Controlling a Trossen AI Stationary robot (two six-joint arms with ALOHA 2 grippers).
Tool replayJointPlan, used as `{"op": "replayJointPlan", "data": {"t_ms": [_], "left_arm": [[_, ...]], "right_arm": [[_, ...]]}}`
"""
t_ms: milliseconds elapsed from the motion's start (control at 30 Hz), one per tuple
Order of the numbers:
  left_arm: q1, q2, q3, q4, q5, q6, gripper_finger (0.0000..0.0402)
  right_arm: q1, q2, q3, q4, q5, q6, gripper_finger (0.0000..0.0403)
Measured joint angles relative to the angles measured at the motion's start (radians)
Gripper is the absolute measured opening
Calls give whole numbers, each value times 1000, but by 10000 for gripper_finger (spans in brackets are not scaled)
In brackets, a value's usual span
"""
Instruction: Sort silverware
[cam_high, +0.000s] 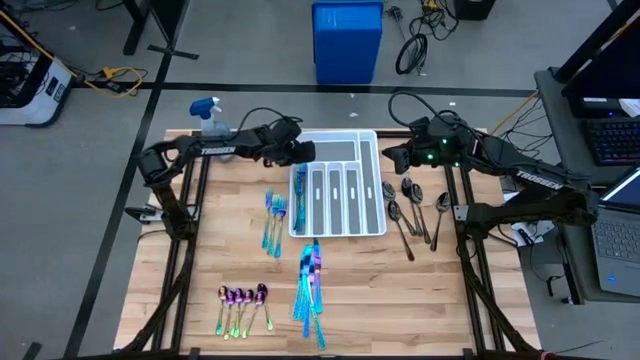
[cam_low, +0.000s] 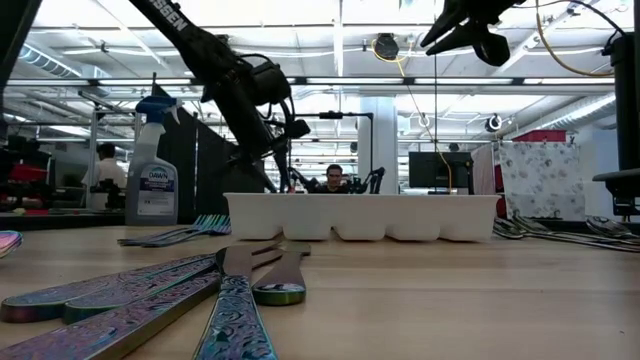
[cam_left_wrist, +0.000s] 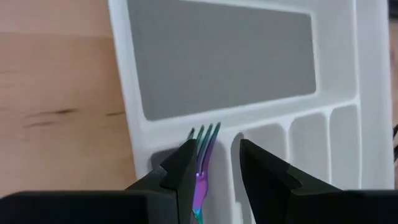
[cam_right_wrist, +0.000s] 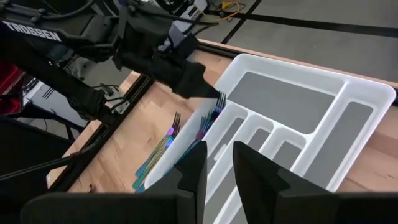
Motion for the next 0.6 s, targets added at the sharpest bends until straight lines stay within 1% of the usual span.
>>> {"op": "replayJointPlan", "data": {"t_ms": [133,233,333,600], "left_arm": [[-11,0,0,10,5,-6,107],[-9,-26,0,11,24,-24,99],[-5,-51,2,30,13,-25,81],[22,-47,1,92,-21,-28,27]], "right_arm": [[0,0,0,0,0,-2,61],[0,0,0,-1,0,-6,61],[-2,0,0,-1,0,-9,61],[-15,1,0,-9,0,-36,61]]}}
